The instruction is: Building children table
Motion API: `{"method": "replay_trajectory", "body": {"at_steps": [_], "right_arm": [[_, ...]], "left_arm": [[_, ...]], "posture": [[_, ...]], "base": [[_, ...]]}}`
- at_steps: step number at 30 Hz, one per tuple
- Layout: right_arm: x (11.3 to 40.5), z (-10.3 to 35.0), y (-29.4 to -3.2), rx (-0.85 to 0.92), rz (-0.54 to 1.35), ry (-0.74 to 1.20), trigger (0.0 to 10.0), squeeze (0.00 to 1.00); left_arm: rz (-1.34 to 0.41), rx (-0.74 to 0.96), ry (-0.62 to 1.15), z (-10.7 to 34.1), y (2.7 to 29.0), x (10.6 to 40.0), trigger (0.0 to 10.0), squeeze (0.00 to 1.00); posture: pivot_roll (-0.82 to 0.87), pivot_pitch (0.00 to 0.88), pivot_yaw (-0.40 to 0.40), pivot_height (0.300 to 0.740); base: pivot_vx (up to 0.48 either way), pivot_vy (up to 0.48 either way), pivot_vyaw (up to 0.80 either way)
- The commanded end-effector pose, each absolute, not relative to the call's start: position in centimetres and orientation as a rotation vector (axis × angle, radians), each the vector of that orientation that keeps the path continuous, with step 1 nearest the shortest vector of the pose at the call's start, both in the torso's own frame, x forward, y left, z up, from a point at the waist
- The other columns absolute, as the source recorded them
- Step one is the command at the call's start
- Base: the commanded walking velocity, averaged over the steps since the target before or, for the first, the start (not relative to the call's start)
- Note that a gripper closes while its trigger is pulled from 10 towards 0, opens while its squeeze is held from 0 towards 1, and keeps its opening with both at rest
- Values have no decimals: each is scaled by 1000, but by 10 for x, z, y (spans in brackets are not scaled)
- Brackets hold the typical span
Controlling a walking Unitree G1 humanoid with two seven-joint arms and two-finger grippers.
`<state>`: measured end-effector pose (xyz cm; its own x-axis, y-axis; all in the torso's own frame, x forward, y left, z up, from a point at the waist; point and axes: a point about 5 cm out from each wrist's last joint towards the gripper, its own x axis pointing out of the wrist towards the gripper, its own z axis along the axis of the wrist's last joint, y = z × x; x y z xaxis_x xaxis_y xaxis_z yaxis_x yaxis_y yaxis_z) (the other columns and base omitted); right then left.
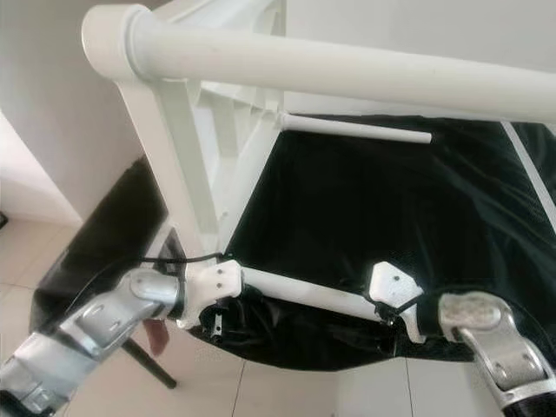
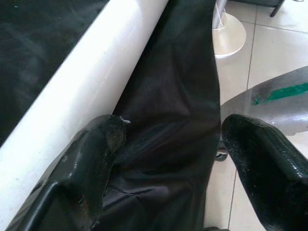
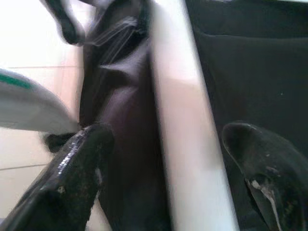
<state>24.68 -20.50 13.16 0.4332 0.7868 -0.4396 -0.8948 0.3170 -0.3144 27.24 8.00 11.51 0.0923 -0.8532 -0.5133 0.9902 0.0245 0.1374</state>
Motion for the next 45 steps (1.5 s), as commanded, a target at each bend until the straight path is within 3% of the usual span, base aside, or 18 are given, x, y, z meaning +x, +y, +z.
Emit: {"method": "replay_trajectory", "body": {"at_steps": [1,8,16,21,25,29,32,34,39,40,44,45], "right_arm": [[251,127,-200,-588,1121,217,10000,0],[261,122,-198,-610,1069,210,10000,0],[252,137,-200,-576,1083,151,10000,0],[251,149,-202,-579,904,21,10000,0],[249,149,-200,-564,859,-16,10000,0],[242,155,-185,-462,690,-128,10000,0],[239,158,-176,-426,640,-166,10000,0],[240,165,-164,-452,519,-273,10000,0],[241,169,-162,-471,407,-332,10000,0],[240,170,-161,-516,272,-380,10000,0],[238,174,-162,-561,156,-443,10000,0],[235,176,-162,-639,92,-480,10000,0]], "left_arm": [[-1401,576,352,112,89,283,10000,0],[-1399,571,335,116,89,286,10000,0],[-1492,430,266,133,86,265,10000,0],[-1503,239,144,154,86,247,10000,0],[-1486,221,132,155,86,246,10000,0],[-1234,40,16,172,90,261,10000,0],[-1171,-22,-2,176,91,264,10000,0],[-1121,-85,-4,175,91,265,10000,0],[-1083,-109,-5,173,91,265,10000,0],[-1050,-138,-6,172,86,267,10000,0],[-1017,-157,0,171,82,269,10000,0],[-979,-167,6,169,80,272,10000,0]], "posture": [[-20,20,61,740],[-16,15,60,740],[-10,15,60,740],[4,26,51,740],[3,27,51,740],[1,32,47,740],[0,31,42,740],[-4,29,43,740],[0,27,35,740],[6,25,25,740],[13,22,19,740],[14,20,18,740]], "base": [[0,0,0],[0,0,0],[0,0,0],[0,0,0],[0,0,0],[0,0,0],[0,0,0],[0,0,0],[0,0,0],[0,0,0],[0,0,0],[0,0,0]]}}
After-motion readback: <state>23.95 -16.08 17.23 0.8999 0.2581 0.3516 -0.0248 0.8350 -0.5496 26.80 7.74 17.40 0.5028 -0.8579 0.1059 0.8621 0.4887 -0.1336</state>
